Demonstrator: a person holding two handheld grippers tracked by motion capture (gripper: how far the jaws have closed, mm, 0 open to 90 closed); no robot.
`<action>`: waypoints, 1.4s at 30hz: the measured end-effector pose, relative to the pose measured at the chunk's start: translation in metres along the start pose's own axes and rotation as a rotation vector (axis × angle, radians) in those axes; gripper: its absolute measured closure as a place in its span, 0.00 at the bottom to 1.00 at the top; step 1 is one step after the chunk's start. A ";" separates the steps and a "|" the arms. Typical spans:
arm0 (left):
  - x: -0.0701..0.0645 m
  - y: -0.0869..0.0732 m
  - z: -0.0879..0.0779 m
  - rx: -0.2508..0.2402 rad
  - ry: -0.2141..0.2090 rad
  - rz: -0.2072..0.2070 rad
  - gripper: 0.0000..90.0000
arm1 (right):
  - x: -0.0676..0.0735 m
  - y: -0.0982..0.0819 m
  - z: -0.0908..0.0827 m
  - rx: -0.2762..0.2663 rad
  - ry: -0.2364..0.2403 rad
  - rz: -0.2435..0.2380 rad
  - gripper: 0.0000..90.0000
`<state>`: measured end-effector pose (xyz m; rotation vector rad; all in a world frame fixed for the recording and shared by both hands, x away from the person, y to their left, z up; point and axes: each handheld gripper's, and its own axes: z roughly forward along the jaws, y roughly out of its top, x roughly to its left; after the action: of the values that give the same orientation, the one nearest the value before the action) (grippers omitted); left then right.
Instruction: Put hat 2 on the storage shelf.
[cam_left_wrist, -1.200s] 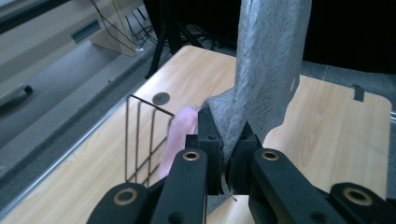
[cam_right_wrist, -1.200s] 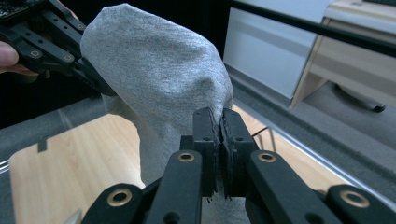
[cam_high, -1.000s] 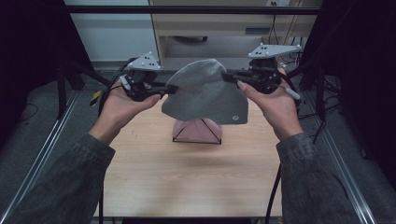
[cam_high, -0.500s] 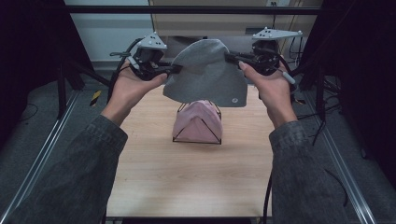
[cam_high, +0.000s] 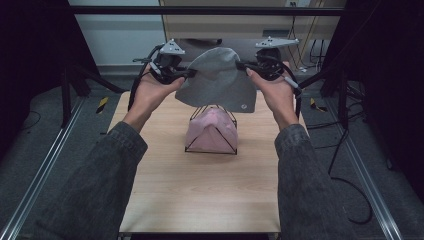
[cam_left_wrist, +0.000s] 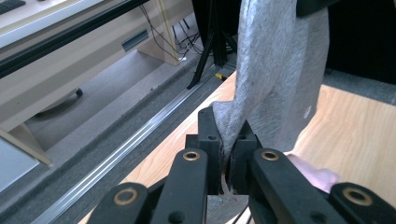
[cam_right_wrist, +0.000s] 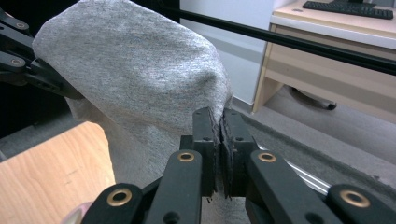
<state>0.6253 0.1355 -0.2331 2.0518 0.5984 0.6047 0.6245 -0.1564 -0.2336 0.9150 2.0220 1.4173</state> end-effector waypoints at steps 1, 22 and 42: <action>0.000 0.000 0.000 0.000 0.000 0.000 0.96 | -0.002 -0.002 0.003 0.007 -0.004 -0.002 0.96; 0.002 -0.034 0.033 0.074 -0.022 -0.035 0.96 | -0.007 -0.040 0.024 0.067 -0.004 0.047 0.96; -0.007 -0.063 0.048 0.088 -0.040 -0.082 0.96 | -0.004 -0.076 0.027 0.117 0.026 0.067 0.96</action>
<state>0.6377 0.1324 -0.3113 2.1045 0.6930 0.4958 0.6286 -0.1606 -0.3139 1.0271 2.1309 1.3635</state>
